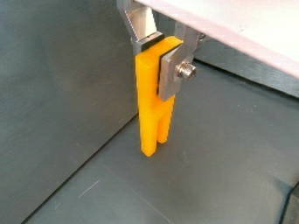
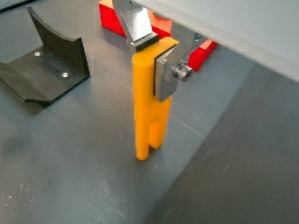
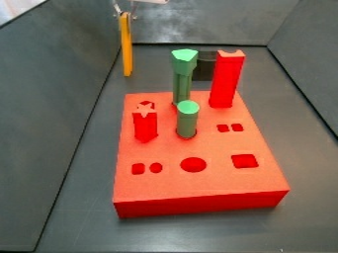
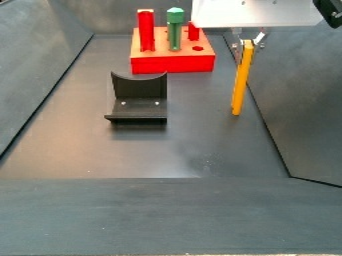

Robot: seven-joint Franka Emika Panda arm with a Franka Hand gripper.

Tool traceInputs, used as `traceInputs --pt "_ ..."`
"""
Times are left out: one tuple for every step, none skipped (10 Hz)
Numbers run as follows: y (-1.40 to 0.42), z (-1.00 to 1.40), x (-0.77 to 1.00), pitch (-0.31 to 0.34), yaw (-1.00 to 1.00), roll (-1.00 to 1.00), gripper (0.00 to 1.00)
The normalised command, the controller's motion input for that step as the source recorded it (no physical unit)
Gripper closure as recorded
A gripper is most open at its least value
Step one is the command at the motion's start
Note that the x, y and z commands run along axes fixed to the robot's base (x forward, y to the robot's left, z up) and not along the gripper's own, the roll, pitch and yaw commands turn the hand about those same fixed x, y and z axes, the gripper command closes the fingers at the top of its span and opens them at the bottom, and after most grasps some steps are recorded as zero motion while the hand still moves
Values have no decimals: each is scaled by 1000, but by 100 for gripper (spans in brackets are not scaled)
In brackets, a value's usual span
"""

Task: Pick up the square-circle object. Move up. Move to above the board. Insert the square-circle object.
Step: Pick up the square-circle object, then move up.

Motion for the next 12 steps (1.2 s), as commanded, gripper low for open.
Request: traceInputs --pt "0 0 0 0 0 0 100" --pt "0 0 0 0 0 0 100" --pt "0 0 0 0 0 0 100" --pt "0 0 0 0 0 0 100" --pt "0 0 0 0 0 0 100" --pt "0 0 0 0 0 0 100" --pt "0 0 0 0 0 0 100" --pt "0 0 0 0 0 0 100" --pt "0 0 0 0 0 0 100" --pt "0 0 0 0 0 0 100" --pt "0 833 0 0 0 0 100" --pt "7 786 10 19 -31 1 100"
